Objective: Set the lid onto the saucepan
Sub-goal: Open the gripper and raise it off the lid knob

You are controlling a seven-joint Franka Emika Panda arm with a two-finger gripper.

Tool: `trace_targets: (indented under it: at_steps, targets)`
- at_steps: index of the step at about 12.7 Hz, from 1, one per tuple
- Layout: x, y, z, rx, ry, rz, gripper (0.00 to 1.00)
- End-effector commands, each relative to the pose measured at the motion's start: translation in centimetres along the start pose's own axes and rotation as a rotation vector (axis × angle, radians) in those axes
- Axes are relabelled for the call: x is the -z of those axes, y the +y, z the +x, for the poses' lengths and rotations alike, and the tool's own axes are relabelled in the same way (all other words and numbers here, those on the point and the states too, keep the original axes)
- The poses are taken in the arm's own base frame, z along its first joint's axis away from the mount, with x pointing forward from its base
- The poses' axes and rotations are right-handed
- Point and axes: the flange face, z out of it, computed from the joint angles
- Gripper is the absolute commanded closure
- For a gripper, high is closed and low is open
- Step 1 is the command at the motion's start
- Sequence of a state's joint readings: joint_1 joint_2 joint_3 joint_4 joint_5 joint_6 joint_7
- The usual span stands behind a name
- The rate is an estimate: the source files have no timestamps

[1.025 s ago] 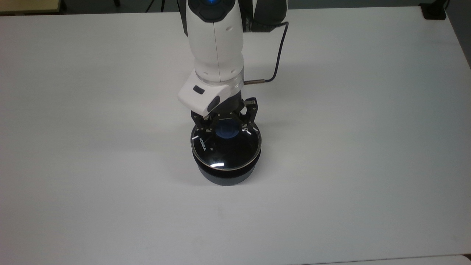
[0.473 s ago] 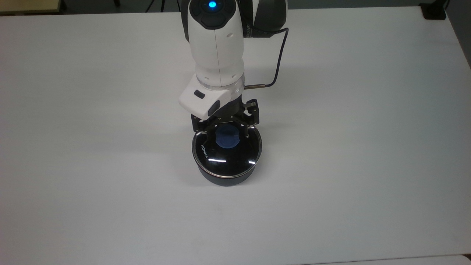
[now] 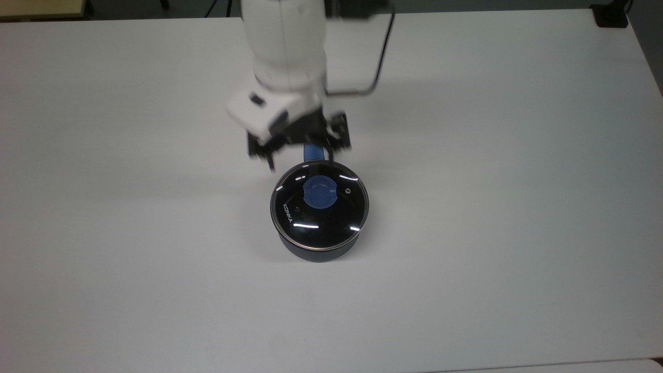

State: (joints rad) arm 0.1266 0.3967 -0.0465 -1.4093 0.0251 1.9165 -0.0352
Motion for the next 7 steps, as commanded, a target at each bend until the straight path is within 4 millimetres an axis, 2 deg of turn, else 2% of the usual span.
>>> trace_targets:
  at_steps: [1,3,4,7]
  targets:
    - [7.3,1.3,-7.0,-0.009,-0.116,-0.087,0.00]
    - [11.2,3.3,-10.8,-0.049,-0.104,-0.089,0.00]
    - [12.3,4.1,-11.6,-0.067,-0.110,-0.086,0.00]
    - [12.5,4.9,-12.1,-0.074,-0.139,-0.086,0.00]
